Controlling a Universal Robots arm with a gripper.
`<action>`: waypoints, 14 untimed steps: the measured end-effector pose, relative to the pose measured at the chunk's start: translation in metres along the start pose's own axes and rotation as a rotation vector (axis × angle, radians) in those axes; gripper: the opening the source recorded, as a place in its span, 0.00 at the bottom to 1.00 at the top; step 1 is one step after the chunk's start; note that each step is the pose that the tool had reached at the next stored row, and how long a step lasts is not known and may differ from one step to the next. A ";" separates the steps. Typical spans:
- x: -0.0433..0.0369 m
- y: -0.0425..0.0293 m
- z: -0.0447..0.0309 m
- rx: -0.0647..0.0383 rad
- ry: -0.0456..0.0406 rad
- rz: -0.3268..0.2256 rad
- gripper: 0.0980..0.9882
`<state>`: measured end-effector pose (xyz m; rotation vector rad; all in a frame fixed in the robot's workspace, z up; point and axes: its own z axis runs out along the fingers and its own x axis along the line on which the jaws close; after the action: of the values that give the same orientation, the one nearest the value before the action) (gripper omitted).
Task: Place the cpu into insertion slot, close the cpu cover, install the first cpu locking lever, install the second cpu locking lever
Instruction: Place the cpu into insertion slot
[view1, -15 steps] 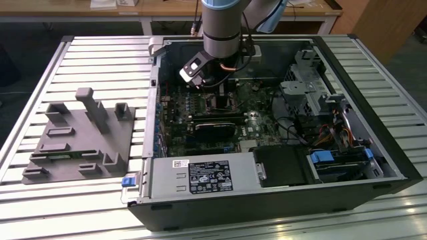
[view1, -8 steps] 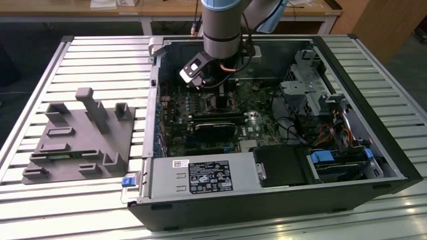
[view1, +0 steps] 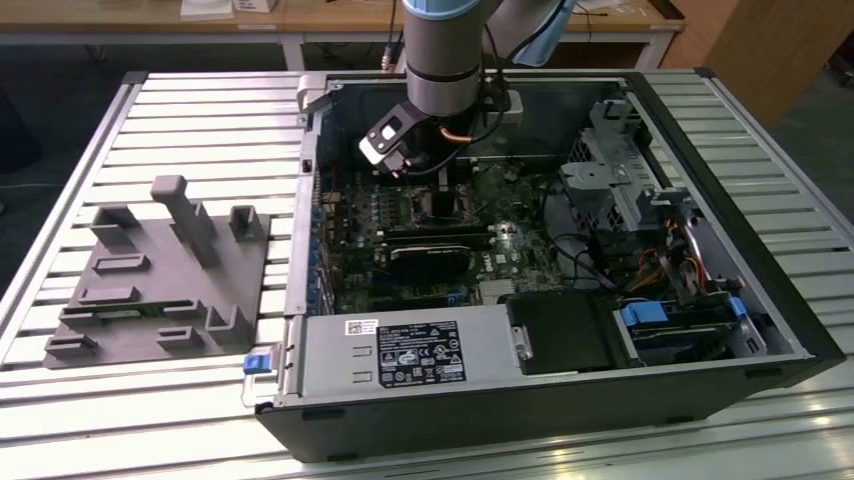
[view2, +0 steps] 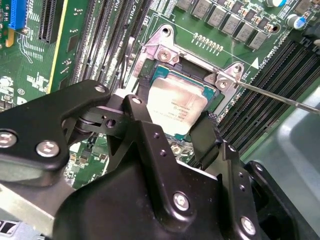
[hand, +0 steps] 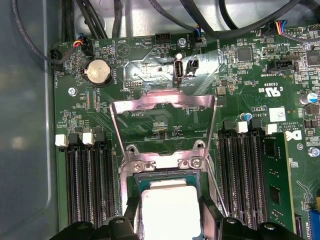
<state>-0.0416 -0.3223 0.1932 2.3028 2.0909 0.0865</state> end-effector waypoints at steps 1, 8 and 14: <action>0.0000 0.0000 0.0000 0.000 0.0000 0.000 0.56; 0.0000 0.0000 -0.0001 0.000 0.0000 0.000 0.49; 0.0001 0.0014 0.0000 0.000 -0.0001 0.000 0.49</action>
<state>-0.0402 -0.3224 0.1933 2.3029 2.0908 0.0863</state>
